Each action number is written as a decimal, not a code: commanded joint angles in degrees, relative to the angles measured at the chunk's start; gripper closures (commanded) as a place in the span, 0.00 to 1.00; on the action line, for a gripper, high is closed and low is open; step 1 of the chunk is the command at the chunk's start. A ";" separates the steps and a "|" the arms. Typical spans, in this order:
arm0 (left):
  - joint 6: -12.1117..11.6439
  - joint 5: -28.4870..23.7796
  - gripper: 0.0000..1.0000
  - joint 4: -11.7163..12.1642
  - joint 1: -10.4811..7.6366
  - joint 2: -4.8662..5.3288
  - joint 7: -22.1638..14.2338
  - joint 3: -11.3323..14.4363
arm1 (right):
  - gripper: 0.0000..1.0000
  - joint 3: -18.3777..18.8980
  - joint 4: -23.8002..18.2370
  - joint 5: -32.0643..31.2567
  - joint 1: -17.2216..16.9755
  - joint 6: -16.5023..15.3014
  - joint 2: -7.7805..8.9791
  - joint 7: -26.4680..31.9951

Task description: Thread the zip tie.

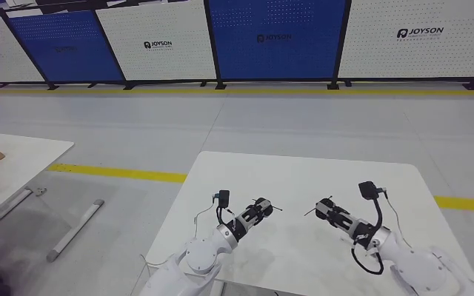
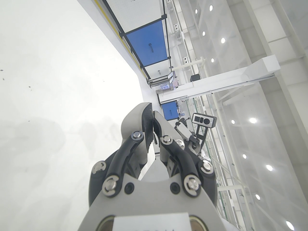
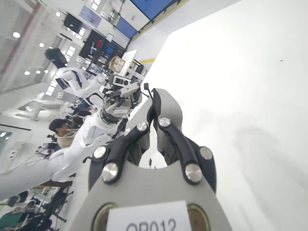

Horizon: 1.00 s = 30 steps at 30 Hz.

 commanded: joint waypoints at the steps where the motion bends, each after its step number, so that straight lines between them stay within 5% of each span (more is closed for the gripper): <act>1: 0.00 0.00 1.00 0.00 0.00 0.00 0.00 0.00 | 1.00 0.58 -0.37 0.83 -1.38 -1.78 -0.04 -0.84; 6: 0.00 0.00 1.00 0.00 0.00 0.00 0.00 0.00 | 1.00 -0.73 -1.13 0.14 -3.26 -2.46 -0.80 -3.90; 9: 0.00 0.00 1.00 0.00 0.00 0.00 0.00 0.00 | 1.00 -1.57 -1.25 -2.14 -3.65 -0.11 -1.50 -9.14; 23: 0.05 0.14 1.00 -0.06 -0.05 -0.03 0.21 0.05 | 1.00 -2.17 -1.21 -2.30 -3.54 0.27 -1.96 -9.99; 30: 0.81 1.99 1.00 -0.41 -1.23 -0.68 2.27 2.10 | 1.00 -0.53 -2.55 -8.90 -9.30 -1.26 -2.29 -20.58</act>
